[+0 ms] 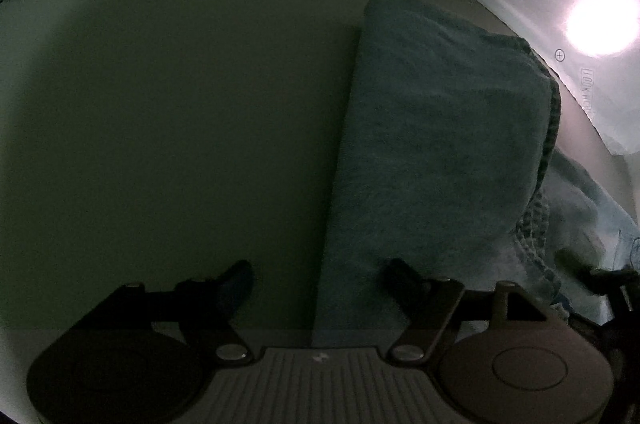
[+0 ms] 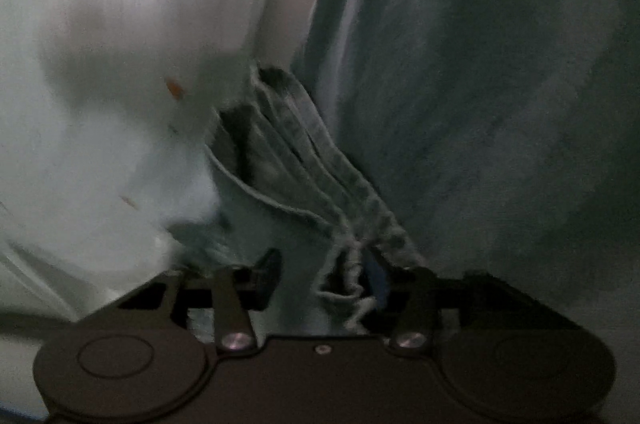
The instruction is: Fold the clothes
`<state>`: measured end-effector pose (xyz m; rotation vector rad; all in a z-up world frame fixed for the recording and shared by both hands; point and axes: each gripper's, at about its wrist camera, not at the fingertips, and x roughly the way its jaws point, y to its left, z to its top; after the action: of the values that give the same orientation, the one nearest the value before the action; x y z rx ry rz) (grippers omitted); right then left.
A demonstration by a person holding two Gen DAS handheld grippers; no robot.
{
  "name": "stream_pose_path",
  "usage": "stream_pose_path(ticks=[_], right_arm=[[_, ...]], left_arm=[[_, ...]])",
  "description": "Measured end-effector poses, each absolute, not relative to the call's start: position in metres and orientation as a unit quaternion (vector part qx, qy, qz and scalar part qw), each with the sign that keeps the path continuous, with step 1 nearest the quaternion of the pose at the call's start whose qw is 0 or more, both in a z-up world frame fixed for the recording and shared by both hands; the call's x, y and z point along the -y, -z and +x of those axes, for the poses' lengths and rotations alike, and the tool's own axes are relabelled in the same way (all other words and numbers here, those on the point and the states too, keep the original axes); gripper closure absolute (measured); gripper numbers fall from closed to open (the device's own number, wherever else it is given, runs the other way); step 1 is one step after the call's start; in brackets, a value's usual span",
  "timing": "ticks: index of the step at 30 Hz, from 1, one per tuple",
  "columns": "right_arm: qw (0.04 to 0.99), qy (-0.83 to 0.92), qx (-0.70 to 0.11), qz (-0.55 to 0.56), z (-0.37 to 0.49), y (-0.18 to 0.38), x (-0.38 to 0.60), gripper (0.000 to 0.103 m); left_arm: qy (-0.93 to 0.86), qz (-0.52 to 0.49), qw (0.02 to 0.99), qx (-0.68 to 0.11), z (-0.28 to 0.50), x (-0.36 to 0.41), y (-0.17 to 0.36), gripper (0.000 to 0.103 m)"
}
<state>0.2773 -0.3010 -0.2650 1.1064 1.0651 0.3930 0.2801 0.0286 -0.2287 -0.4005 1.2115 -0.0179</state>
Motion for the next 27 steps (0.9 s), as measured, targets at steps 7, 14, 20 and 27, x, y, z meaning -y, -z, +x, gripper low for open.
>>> stream_pose_path(ticks=[7,14,20,27], right_arm=[[0.747,-0.202,-0.509,0.378,0.294,0.244,0.265,0.072],[0.787,-0.209,-0.454,0.362,0.262,0.214,0.276,0.092],[0.805,-0.184,-0.486,0.286,0.233,0.211,0.278,0.092],[0.818,-0.162,-0.474,0.282,0.234,0.204,0.274,0.084]], left_arm=[[0.009,-0.188,0.802,-0.566,0.280,-0.027,0.229,0.020],[-0.016,-0.185,0.804,-0.564,0.279,-0.027,0.224,0.019],[-0.012,-0.163,0.807,-0.568,0.275,-0.020,0.226,0.018],[-0.003,-0.143,0.812,-0.565,0.274,-0.016,0.226,0.017]])
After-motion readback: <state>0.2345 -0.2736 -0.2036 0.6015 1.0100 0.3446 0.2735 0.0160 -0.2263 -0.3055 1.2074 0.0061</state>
